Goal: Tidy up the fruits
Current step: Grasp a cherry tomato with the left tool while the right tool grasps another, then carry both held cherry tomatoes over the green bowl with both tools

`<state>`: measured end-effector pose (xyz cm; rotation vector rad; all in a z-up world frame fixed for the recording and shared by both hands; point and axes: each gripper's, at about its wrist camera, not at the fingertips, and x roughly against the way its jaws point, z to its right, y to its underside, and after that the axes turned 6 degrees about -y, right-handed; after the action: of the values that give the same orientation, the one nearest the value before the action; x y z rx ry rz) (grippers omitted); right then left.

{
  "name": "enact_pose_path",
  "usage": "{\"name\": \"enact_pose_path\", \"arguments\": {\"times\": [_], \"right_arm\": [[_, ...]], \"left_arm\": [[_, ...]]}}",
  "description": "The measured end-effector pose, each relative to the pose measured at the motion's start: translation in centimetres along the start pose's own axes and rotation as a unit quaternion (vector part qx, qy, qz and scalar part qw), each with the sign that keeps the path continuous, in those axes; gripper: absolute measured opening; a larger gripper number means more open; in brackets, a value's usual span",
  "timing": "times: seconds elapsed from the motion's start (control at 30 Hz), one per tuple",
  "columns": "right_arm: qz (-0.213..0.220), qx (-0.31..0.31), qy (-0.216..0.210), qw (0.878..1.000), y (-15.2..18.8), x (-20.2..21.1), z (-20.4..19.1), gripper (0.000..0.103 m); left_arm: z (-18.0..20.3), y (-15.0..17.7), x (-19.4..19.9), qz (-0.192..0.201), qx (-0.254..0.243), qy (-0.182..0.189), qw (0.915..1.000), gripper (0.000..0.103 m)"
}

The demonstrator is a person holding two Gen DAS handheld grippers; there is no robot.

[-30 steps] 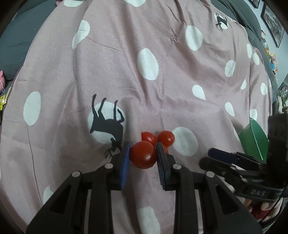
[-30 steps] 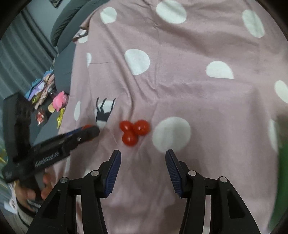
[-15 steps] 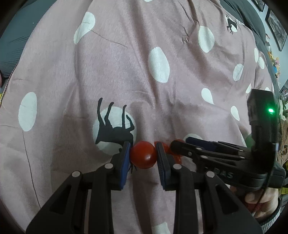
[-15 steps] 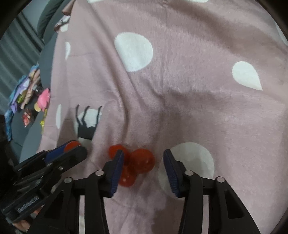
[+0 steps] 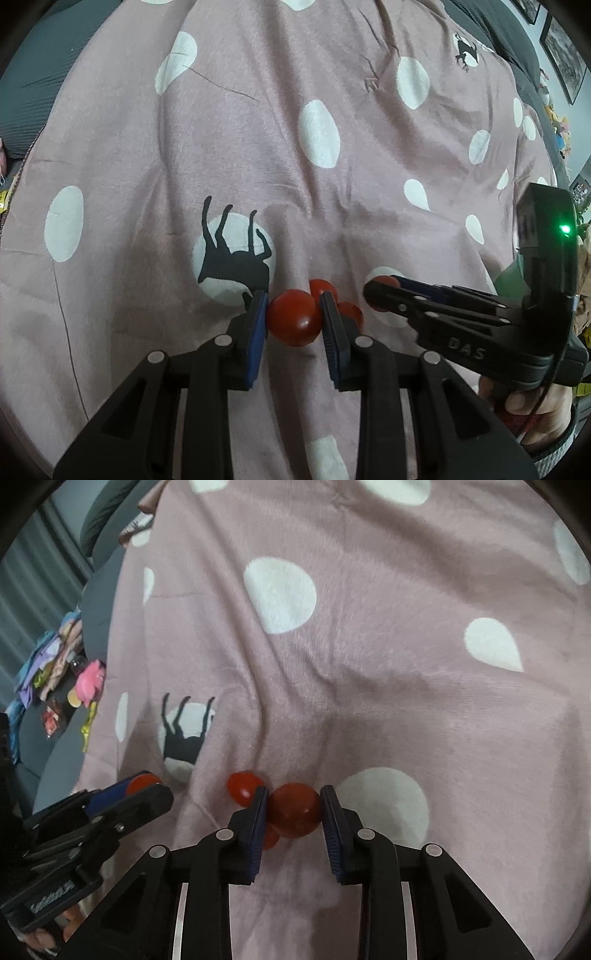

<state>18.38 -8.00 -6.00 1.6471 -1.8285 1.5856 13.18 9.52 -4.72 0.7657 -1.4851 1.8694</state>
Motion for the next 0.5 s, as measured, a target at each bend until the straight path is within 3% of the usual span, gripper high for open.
{"name": "enact_pose_path", "arguments": {"times": [0.5], "right_arm": [[0.051, 0.036, 0.049, 0.997, 5.6, 7.9, -1.6, 0.03]], "left_arm": [[3.3, 3.0, 3.3, -0.01, -0.031, 0.009, 0.9994, 0.028]]}}
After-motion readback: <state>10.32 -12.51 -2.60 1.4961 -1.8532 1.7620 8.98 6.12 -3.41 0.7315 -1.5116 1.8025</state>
